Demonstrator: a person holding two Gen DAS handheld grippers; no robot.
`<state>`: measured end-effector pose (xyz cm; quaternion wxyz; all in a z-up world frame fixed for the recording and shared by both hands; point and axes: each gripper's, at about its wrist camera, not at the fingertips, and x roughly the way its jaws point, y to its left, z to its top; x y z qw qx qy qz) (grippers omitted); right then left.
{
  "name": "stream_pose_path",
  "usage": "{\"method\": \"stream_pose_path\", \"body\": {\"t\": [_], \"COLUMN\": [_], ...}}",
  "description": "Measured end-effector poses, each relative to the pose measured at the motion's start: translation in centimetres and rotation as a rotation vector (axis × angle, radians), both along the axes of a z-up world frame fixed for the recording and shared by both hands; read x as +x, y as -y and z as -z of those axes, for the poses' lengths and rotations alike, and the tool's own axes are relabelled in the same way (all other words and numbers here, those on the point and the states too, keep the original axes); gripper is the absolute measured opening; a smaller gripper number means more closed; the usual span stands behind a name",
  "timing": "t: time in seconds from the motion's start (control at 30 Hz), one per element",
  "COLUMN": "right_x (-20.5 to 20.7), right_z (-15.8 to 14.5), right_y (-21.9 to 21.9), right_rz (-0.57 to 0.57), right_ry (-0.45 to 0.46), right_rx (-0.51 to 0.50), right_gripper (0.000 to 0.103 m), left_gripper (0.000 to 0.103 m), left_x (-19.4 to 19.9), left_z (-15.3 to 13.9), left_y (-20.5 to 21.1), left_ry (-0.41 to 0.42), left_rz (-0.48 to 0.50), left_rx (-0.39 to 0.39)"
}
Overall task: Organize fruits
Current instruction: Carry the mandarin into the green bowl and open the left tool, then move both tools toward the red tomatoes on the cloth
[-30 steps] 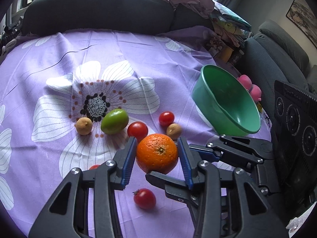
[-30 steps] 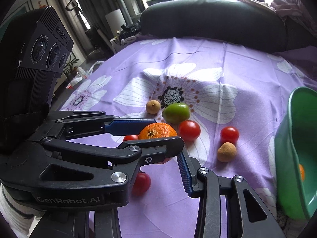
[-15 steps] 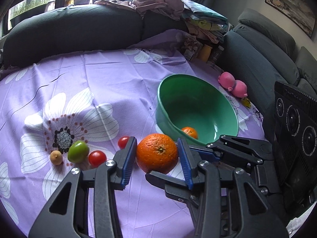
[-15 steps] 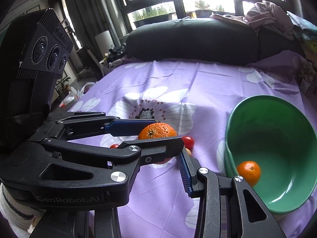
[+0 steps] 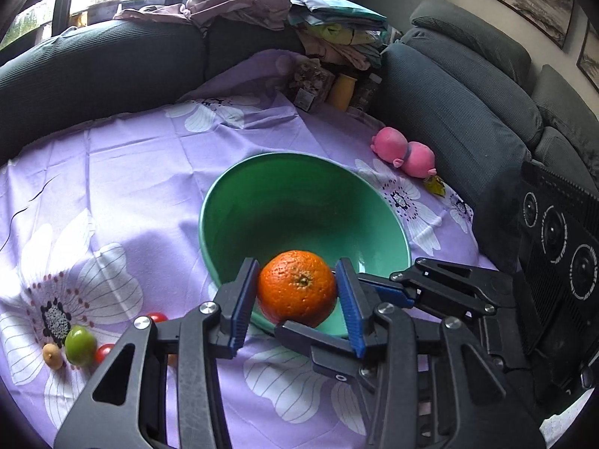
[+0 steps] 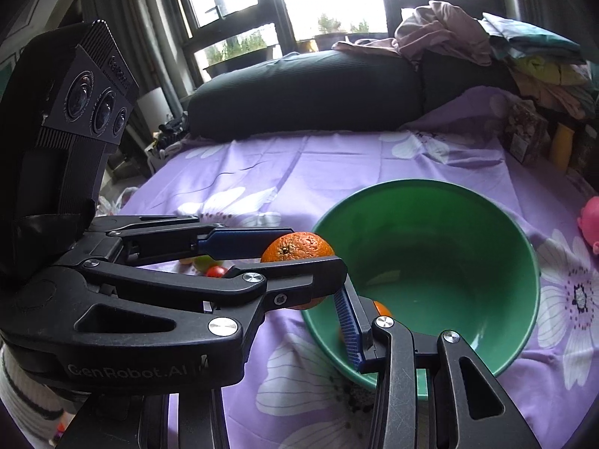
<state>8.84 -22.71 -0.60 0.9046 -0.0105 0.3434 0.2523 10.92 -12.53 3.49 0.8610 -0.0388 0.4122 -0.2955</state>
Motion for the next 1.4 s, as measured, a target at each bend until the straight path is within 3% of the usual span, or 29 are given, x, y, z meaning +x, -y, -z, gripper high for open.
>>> {"method": "stream_pose_path", "body": {"t": [0.37,0.43,0.5,0.63,0.7,0.87,1.0,1.13,1.27,1.4], "right_x": [1.2,1.4,1.4,1.1,0.8,-0.1,-1.0,-2.1,-3.1,-4.2], "right_z": [1.3,1.6,1.8,1.5,1.3,0.7,-0.2,-1.1,-1.7,-2.1], "right_y": [2.6,2.7,2.9,2.9,2.8,2.4,2.0,1.5,0.8,-0.2], "right_rz": [0.07,0.076,0.09,0.092,0.099,0.132,0.144,0.133,0.106,0.075], "right_ry": [-0.043,-0.057,-0.059,-0.048,-0.034,0.01,0.047,0.078,0.098,0.107], "right_rx": [-0.017,-0.025,-0.031,-0.045,-0.067,-0.127,-0.148,-0.155,-0.158,-0.15], "right_gripper": [0.042,0.042,0.042,0.042,0.042,0.046,0.048,0.053,0.053,0.053], "left_gripper": [0.043,0.05,0.069,0.075,0.083,0.091,0.091,0.092,0.1,0.101], "left_x": [1.5,1.6,1.6,1.8,1.5,0.4,-0.8,-2.1,-3.8,-5.7], "left_z": [1.9,2.1,2.2,1.8,1.3,0.2,-0.5,-0.9,-1.4,-1.1], "left_y": [2.5,2.7,2.6,1.5,0.9,-0.7,-2.3,-4.2,-6.1,-8.2], "left_ry": [-0.061,-0.068,-0.065,-0.067,-0.051,-0.019,-0.001,0.002,0.012,0.003], "left_rz": [0.029,0.021,0.001,-0.041,-0.063,-0.115,-0.154,-0.199,-0.242,-0.28], "left_rx": [0.004,0.018,0.028,0.018,0.021,0.04,0.046,0.036,0.025,0.014]}}
